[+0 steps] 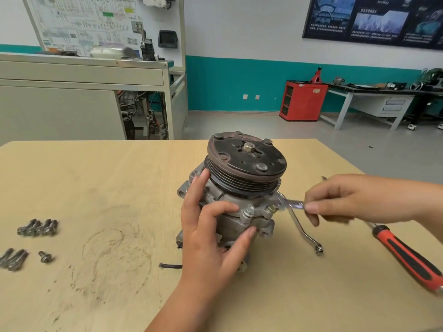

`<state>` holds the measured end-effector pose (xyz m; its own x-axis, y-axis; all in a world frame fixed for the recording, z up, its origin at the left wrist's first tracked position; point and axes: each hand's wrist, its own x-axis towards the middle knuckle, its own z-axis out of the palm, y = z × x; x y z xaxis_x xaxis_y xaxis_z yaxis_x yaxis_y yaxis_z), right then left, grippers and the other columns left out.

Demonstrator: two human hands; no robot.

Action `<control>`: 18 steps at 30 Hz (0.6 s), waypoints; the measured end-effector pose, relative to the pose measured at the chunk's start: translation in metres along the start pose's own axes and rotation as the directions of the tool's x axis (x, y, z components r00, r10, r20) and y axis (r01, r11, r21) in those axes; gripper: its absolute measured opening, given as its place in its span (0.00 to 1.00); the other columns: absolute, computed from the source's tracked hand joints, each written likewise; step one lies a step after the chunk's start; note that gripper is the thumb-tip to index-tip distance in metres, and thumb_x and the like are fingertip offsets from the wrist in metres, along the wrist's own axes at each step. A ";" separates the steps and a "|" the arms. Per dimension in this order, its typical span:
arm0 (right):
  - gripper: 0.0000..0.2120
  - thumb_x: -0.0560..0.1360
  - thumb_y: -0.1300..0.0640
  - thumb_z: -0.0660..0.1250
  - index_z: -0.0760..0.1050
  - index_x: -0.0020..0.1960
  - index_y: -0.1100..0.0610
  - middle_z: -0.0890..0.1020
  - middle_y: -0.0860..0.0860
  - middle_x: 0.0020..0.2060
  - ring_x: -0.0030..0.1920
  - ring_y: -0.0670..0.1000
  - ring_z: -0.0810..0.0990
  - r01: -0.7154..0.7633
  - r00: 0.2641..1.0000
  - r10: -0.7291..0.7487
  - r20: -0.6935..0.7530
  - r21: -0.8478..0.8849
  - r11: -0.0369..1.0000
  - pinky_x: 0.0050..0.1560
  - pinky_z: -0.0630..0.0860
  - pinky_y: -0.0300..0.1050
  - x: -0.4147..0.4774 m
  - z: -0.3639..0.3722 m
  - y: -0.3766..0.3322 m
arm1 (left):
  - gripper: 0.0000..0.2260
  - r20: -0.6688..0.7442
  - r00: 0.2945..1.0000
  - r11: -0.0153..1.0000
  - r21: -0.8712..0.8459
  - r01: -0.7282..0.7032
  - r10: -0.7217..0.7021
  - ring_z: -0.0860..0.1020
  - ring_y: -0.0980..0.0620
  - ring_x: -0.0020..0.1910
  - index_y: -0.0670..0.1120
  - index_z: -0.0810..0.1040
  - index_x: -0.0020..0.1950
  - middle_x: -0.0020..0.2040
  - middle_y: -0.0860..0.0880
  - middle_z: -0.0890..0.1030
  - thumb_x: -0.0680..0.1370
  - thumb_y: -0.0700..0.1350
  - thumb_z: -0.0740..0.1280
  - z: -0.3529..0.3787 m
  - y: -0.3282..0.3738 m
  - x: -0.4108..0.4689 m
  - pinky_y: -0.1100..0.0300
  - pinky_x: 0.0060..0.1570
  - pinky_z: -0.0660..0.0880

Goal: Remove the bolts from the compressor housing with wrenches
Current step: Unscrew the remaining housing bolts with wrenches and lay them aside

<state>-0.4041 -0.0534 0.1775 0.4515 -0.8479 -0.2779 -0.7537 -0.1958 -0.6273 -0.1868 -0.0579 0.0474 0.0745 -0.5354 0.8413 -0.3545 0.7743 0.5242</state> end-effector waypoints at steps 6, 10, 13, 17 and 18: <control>0.07 0.77 0.46 0.61 0.73 0.46 0.48 0.85 0.53 0.43 0.40 0.49 0.83 -0.010 0.908 -0.284 0.310 0.691 0.722 0.44 0.76 0.39 -0.008 0.055 -0.001 | 0.14 0.009 1.000 1.000 -0.003 -0.007 0.007 0.61 0.44 0.74 0.53 0.71 0.53 0.73 0.49 0.60 0.70 0.51 0.70 -0.001 0.000 0.001 0.52 0.70 0.62; 0.08 0.77 0.51 0.60 0.77 0.43 0.46 0.85 0.55 0.40 0.34 0.45 0.83 -0.095 0.910 -0.312 0.272 0.872 0.481 0.40 0.77 0.36 -0.008 0.082 -0.028 | 0.14 0.009 1.000 1.000 -0.020 0.014 -0.014 0.61 0.43 0.74 0.53 0.71 0.53 0.73 0.47 0.61 0.70 0.51 0.70 -0.001 0.001 0.000 0.42 0.68 0.63; 0.08 0.75 0.53 0.57 0.74 0.48 0.53 0.84 0.56 0.36 0.30 0.45 0.82 -0.107 0.935 -0.265 0.235 0.900 0.422 0.35 0.77 0.36 -0.006 0.090 -0.044 | 0.12 -0.002 1.000 0.999 -0.053 0.007 -0.007 0.60 0.44 0.75 0.52 0.72 0.53 0.74 0.45 0.62 0.74 0.56 0.68 -0.001 0.000 0.001 0.43 0.69 0.63; 0.11 0.75 0.51 0.60 0.67 0.48 0.59 0.83 0.57 0.33 0.28 0.49 0.82 -0.068 0.968 -0.194 0.158 0.911 0.406 0.31 0.78 0.39 -0.001 0.095 -0.051 | 0.13 0.000 1.000 0.997 -0.078 0.028 -0.028 0.60 0.49 0.75 0.53 0.72 0.53 0.74 0.46 0.61 0.77 0.60 0.64 0.000 0.001 0.000 0.50 0.69 0.64; 0.12 0.75 0.49 0.61 0.66 0.47 0.59 0.83 0.57 0.31 0.27 0.50 0.81 -0.058 0.975 -0.171 0.142 0.905 0.422 0.30 0.77 0.39 0.001 0.095 -0.051 | 0.12 0.001 0.999 0.996 -0.079 0.033 -0.033 0.60 0.49 0.75 0.53 0.72 0.53 0.74 0.46 0.60 0.75 0.58 0.67 0.001 0.001 0.000 0.49 0.69 0.64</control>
<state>-0.3199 0.0028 0.1396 0.6370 -0.7231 -0.2671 0.0881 0.4125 -0.9067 -0.1879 -0.0569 0.0479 0.0854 -0.5607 0.8236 -0.2776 0.7805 0.5601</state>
